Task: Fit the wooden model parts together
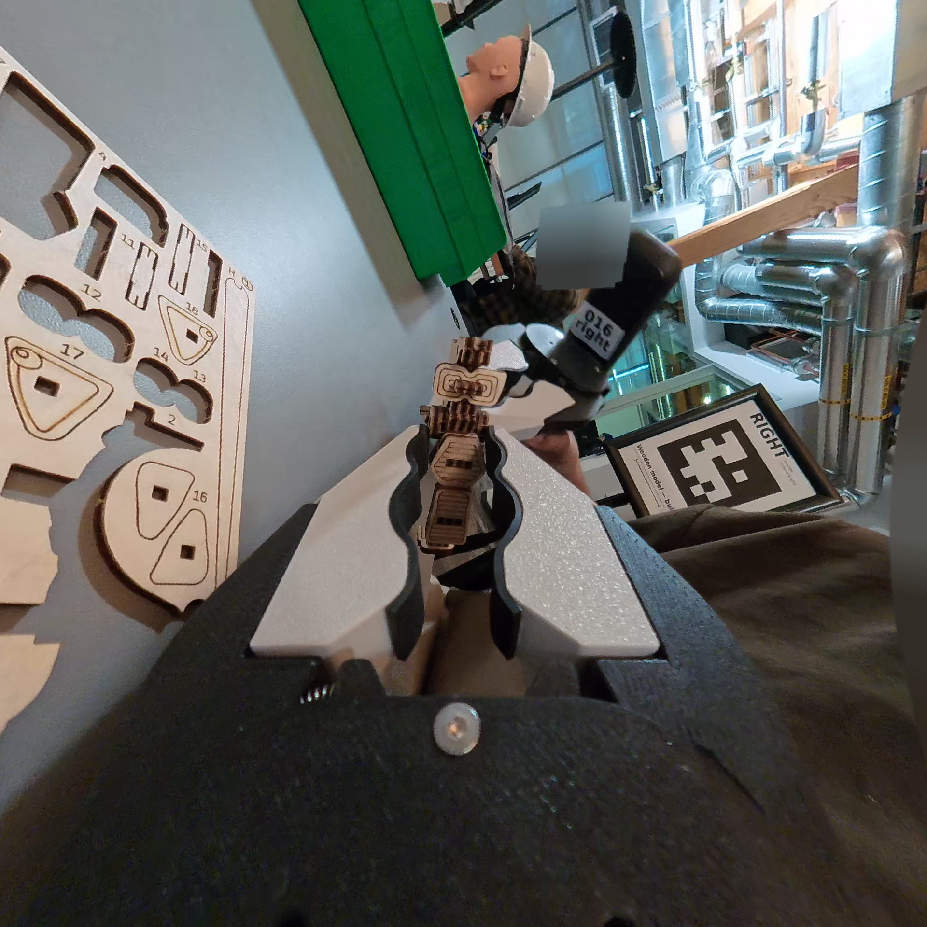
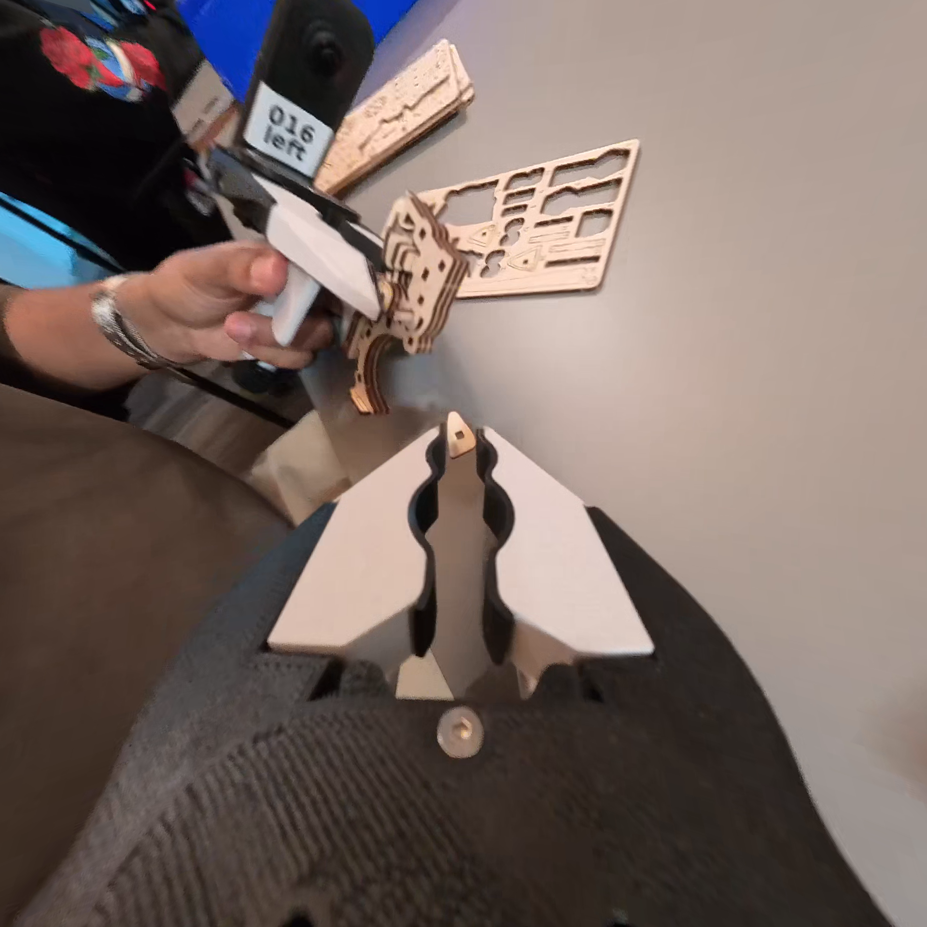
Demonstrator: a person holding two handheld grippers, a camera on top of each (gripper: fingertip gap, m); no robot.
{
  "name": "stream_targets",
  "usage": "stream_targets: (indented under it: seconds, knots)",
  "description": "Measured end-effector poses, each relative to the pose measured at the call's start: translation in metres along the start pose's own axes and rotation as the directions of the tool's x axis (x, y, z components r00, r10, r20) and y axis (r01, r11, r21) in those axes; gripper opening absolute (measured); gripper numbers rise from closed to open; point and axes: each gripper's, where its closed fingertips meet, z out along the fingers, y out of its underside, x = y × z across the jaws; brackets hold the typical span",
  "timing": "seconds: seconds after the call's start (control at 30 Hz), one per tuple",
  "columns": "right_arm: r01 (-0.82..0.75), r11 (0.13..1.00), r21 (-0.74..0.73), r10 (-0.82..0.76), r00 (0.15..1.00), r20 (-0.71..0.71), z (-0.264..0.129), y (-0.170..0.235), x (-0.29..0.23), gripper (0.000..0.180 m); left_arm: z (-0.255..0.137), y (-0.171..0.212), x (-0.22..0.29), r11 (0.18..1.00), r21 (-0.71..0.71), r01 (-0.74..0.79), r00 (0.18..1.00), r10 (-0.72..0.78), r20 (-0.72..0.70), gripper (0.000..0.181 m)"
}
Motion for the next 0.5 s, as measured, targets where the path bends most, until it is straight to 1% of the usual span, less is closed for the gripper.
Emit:
stream_targets:
  seconds: [0.1,0.13,0.3,0.4,0.5]
  knots:
    - [0.126,0.992,-0.03,-0.129,0.979,-0.158,-0.009,0.011,0.007,0.01,0.0,0.0,0.0,1.0,-0.001,0.002,1.0,-0.002,-0.001,0.018]
    - [0.16,0.986,-0.044,-0.165,0.968,-0.187,-0.011,0.015,0.007,0.01,0.0,0.0,0.0,1.0,-0.002,0.002,1.0,-0.002,0.0,0.018]
    - [0.195,0.979,-0.052,-0.201,0.961,-0.188,-0.01,0.02,0.0,0.01,0.003,0.003,-0.004,1.0,-0.024,-0.014,0.999,0.014,0.037,0.019]
    - [0.212,0.975,-0.066,-0.221,0.957,-0.189,-0.009,0.023,0.002,0.01,0.006,0.008,-0.009,0.997,-0.055,-0.045,0.995,0.05,0.089,0.019]
    - [0.222,0.974,-0.039,-0.225,0.958,-0.175,-0.009,0.019,-0.002,0.01,0.011,0.014,-0.017,0.992,-0.101,-0.07,0.984,0.086,0.157,0.019]
